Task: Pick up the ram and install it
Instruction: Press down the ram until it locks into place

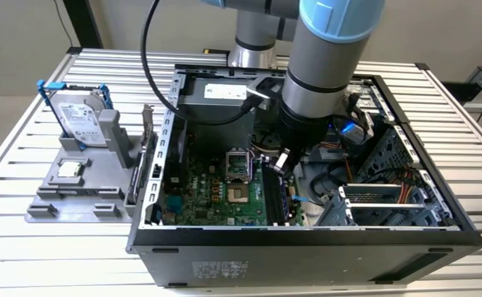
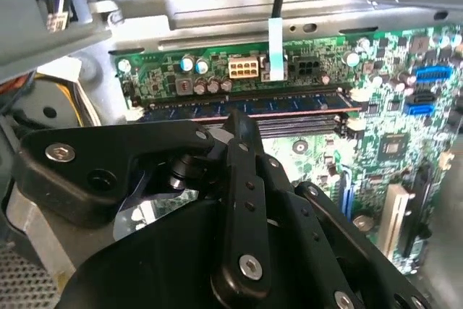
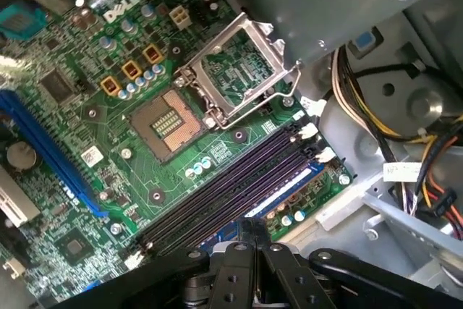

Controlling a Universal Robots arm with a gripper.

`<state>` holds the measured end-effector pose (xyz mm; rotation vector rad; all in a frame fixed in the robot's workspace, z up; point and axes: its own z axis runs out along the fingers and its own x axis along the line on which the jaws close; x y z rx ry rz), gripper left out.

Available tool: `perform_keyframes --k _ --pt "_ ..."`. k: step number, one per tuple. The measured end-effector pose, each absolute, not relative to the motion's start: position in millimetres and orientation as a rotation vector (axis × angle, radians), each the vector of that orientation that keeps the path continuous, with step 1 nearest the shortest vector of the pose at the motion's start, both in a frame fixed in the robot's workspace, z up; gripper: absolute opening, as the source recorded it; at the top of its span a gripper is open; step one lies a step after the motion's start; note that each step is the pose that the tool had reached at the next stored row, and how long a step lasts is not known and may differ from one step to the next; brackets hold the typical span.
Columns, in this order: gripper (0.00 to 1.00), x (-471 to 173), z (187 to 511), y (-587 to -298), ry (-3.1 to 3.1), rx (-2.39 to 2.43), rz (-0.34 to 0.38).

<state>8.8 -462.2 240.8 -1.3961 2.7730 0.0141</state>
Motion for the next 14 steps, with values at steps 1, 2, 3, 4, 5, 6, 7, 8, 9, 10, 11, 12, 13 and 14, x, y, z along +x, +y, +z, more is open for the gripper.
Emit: perform_keyframes --k 1,2,3,4,5,6,7,8,9,10,11,12,13,14 --pt "0.0 8.9 240.8 -462.2 2.762 -1.419 0.015" --pt "0.0 8.9 240.8 -462.2 2.751 -1.44 0.015" --pt "0.0 8.9 240.8 -462.2 2.738 -1.463 0.016" --pt "0.0 8.9 240.8 -462.3 2.726 -1.486 0.016" --pt "0.0 8.9 240.8 -462.2 2.714 -1.508 0.017" --pt "0.0 8.9 240.8 -462.2 2.701 -1.531 0.017" --pt "0.0 8.9 240.8 -462.2 2.689 -1.554 0.018" --pt "0.0 8.9 240.8 -462.3 2.675 -1.577 0.018" --pt "0.0 8.9 240.8 -462.2 2.662 -1.6 0.019" --pt "0.0 8.9 240.8 -462.2 2.649 -1.621 0.019" --pt "0.0 8.9 240.8 -462.2 2.636 -1.642 0.019" --pt "0.0 8.9 240.8 -462.3 2.622 -1.664 0.02" --pt "0.0 8.9 240.8 -462.2 2.608 -1.687 0.02" --pt "0.0 8.9 240.8 -462.3 2.593 -1.71 0.021"
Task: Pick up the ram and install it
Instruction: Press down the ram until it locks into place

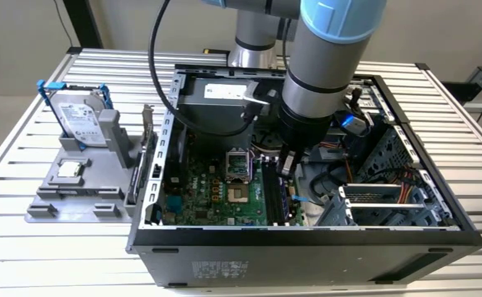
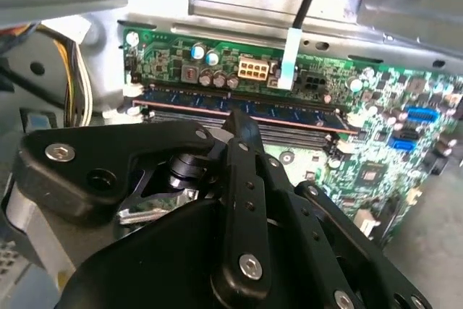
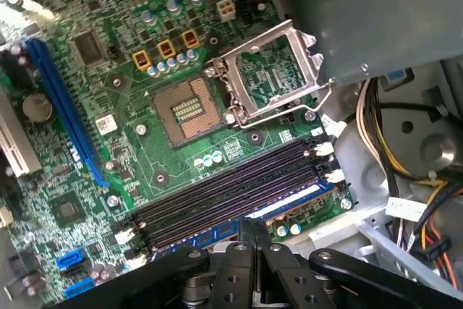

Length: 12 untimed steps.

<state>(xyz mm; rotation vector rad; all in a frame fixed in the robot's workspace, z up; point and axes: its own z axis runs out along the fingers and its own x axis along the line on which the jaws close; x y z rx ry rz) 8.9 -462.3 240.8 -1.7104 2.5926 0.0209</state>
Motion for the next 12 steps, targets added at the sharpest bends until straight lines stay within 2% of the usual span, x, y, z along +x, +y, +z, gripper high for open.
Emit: perform_keyframes --k 12 --pt "0.0 10.0 240.8 -462.2 2.392 -1.983 0.027"
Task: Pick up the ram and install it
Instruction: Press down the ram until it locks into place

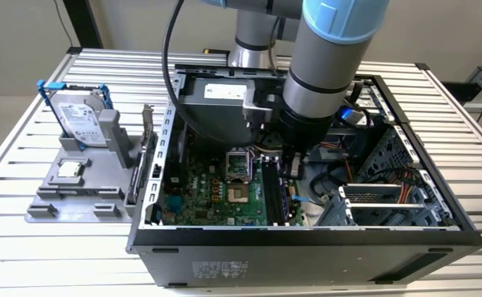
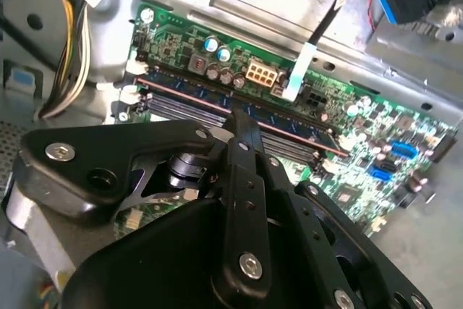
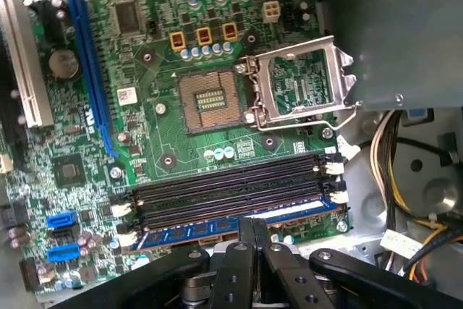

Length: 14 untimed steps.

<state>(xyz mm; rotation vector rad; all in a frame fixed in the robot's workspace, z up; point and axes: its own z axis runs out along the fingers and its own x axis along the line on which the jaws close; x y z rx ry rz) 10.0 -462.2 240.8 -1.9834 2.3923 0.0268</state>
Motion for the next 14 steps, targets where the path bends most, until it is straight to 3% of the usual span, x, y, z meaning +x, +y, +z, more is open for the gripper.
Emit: perform_keyframes --k 14 --pt "0.0 10.5 240.8 -462.6 2.246 -2.149 0.03"
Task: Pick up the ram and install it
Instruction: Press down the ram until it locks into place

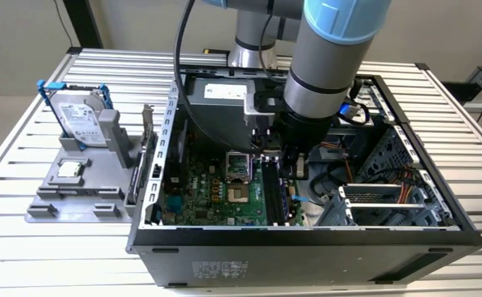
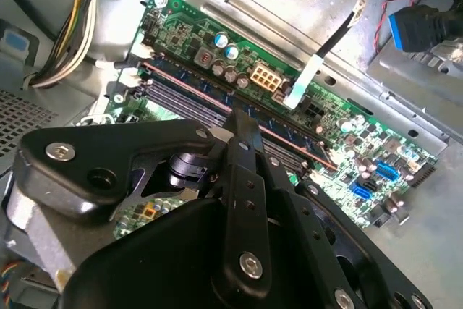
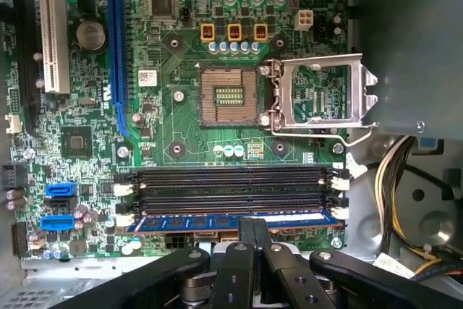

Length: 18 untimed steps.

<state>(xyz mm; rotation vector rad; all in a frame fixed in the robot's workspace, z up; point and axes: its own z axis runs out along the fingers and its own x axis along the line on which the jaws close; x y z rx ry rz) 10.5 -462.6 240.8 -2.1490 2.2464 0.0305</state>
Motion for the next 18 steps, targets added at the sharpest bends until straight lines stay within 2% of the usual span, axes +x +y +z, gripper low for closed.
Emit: perform_keyframes --k 18 --pt "0.0 12.8 237.9 -468.7 2.249 -2.157 0.041"
